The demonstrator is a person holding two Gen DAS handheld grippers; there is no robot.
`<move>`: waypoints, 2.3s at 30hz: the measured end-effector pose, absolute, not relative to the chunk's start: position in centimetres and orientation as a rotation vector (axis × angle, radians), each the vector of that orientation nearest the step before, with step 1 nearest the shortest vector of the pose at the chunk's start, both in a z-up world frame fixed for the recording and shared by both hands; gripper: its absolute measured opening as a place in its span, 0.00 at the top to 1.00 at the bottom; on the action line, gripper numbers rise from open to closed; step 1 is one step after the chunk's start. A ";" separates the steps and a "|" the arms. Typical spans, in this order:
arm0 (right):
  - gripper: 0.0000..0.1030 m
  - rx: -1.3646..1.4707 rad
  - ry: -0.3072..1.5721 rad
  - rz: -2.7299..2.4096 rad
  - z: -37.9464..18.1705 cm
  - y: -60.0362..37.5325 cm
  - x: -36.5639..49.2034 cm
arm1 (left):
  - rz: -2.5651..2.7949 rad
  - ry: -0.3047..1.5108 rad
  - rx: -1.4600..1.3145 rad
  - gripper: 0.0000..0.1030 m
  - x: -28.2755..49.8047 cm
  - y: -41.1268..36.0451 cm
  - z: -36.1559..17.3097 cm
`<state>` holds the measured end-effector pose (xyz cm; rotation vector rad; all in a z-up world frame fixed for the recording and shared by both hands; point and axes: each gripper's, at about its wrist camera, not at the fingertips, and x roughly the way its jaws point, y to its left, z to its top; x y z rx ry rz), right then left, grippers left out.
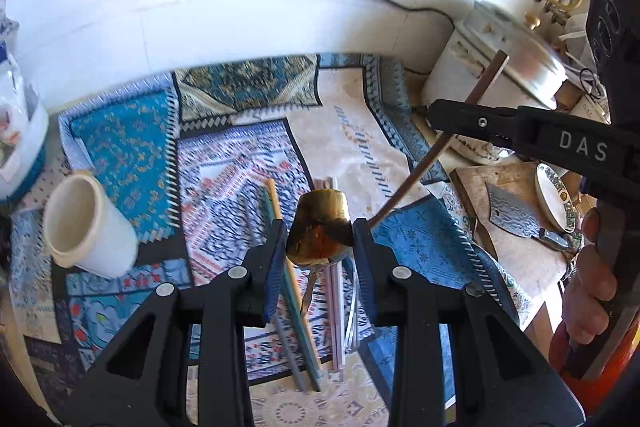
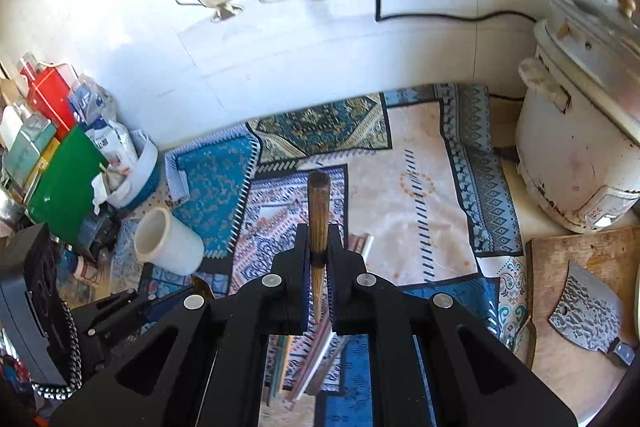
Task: Organize utensils
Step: 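Carry the gold spoon and wooden chopstick up over the white cup with both tools, then open both tools to drop the spoon and chopstick into the white cup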
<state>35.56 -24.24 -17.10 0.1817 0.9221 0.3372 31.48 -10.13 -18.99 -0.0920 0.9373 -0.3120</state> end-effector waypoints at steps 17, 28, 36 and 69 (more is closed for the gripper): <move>0.94 0.164 0.770 0.380 -11.5 -15.2 34.4 | -0.229 0.740 -0.114 0.69 29.6 0.9 -12.5; 0.94 0.126 0.710 0.470 -9.4 -8.0 34.8 | -0.133 0.650 -0.165 0.69 29.8 8.3 -10.0; 0.94 0.110 0.760 0.519 -11.0 -3.9 36.7 | -0.082 0.679 -0.187 0.69 31.5 11.4 -11.7; 0.77 -0.033 0.983 0.580 -18.1 -0.4 40.9 | 0.037 0.904 -0.271 0.69 35.8 13.2 -18.4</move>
